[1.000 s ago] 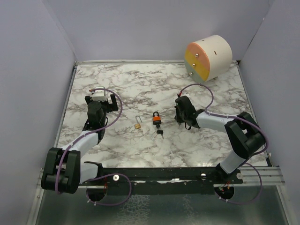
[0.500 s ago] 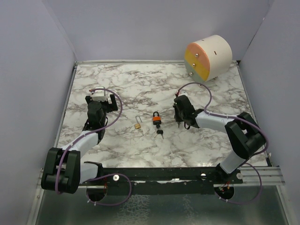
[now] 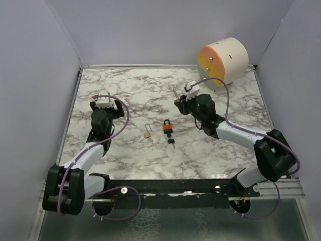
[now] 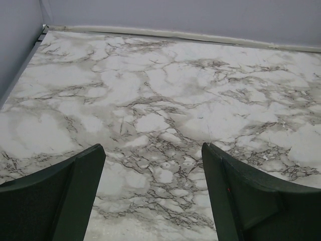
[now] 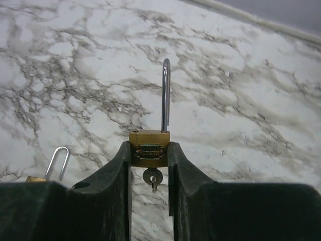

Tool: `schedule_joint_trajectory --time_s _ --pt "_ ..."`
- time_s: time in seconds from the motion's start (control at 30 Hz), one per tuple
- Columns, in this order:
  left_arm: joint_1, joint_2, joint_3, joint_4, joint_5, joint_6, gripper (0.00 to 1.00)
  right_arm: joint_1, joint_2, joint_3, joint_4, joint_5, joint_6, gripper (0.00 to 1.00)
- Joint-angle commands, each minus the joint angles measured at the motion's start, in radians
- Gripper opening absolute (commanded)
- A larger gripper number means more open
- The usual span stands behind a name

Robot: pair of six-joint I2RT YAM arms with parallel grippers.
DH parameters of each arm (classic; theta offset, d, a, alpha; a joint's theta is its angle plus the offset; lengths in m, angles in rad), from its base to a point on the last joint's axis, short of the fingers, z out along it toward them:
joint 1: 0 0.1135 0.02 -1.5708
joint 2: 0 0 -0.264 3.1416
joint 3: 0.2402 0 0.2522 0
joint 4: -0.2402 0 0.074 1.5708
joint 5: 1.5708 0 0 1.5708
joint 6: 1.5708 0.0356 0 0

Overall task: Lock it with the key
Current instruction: Pick up the lock from the center of the board, then lock the lock.

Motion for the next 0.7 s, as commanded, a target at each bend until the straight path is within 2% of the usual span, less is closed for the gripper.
schedule_joint_trajectory --time_s 0.0,0.1,0.17,0.27,0.37,0.53,0.67 --pt "0.000 -0.043 0.016 0.019 0.024 -0.032 0.79 0.006 -0.054 -0.062 0.285 -0.202 -0.153 0.01" --pt "0.001 -0.063 0.032 0.020 0.058 -0.046 0.78 0.001 -0.099 -0.153 0.477 -0.337 -0.234 0.01" --pt "0.000 -0.080 0.042 0.022 0.096 -0.057 0.81 -0.018 -0.116 -0.204 0.591 -0.451 -0.258 0.01" --pt "0.000 -0.102 0.055 0.023 0.143 -0.076 0.84 -0.066 -0.131 -0.211 0.630 -0.591 -0.212 0.01" --pt "0.000 -0.121 0.069 0.030 0.202 -0.098 0.83 -0.158 -0.128 -0.219 0.694 -0.771 -0.083 0.01" --pt "0.000 -0.129 0.096 0.074 0.397 -0.136 0.81 -0.334 -0.059 -0.253 0.990 -1.009 0.237 0.01" --pt "-0.003 -0.091 0.138 0.124 0.621 -0.172 0.80 -0.355 -0.021 -0.249 1.070 -1.101 0.314 0.01"
